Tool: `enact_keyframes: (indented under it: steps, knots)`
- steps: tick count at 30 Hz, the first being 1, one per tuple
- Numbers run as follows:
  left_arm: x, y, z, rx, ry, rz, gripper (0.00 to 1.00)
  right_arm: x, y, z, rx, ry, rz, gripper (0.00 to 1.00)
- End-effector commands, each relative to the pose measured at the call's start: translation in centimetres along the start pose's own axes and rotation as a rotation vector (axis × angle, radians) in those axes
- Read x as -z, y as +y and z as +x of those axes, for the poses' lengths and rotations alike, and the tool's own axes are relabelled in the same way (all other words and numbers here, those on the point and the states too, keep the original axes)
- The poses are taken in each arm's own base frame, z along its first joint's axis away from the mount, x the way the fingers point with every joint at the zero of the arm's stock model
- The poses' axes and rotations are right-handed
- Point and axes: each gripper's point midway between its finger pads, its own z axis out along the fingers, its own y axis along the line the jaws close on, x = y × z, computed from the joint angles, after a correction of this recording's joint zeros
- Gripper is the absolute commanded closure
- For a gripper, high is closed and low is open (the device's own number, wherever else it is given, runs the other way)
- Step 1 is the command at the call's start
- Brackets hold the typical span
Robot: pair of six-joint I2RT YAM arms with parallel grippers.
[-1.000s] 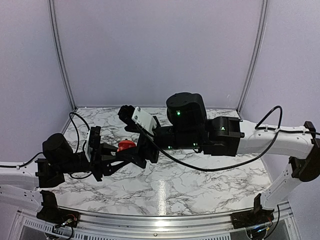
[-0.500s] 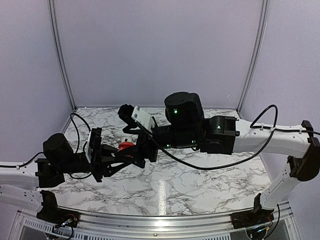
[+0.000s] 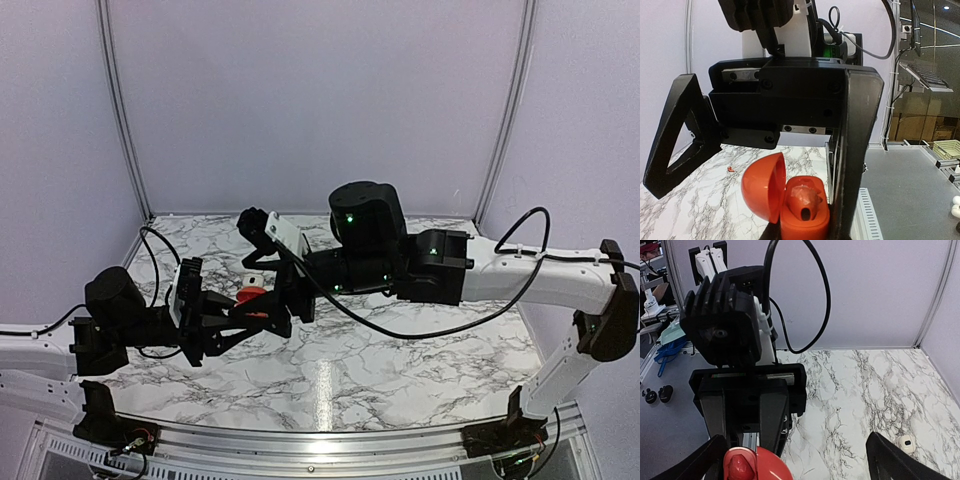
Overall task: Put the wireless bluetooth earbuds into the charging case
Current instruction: Adjust the left earbud in the left side groove of the charging case.
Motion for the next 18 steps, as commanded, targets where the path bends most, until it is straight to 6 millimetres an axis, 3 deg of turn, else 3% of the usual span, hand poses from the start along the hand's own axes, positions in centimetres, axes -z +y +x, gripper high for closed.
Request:
enact_keyframes:
  steps: [1, 11, 18]
  knots:
    - [0.1, -0.5, -2.9, -0.03, -0.082, 0.017, 1.0, 0.2, 0.2, -0.1, 0.017, 0.004, -0.026, 0.03]
    - [0.1, -0.2, -2.6, -0.035, -0.076, 0.002, 1.0, 2.3, 0.6, -2.6, 0.005, -0.058, -0.017, 0.03]
    - [-0.1, -0.1, -2.5, -0.044, -0.074, -0.002, 1.0, 2.7, -0.8, -3.3, -0.01, -0.059, 0.063, 0.03]
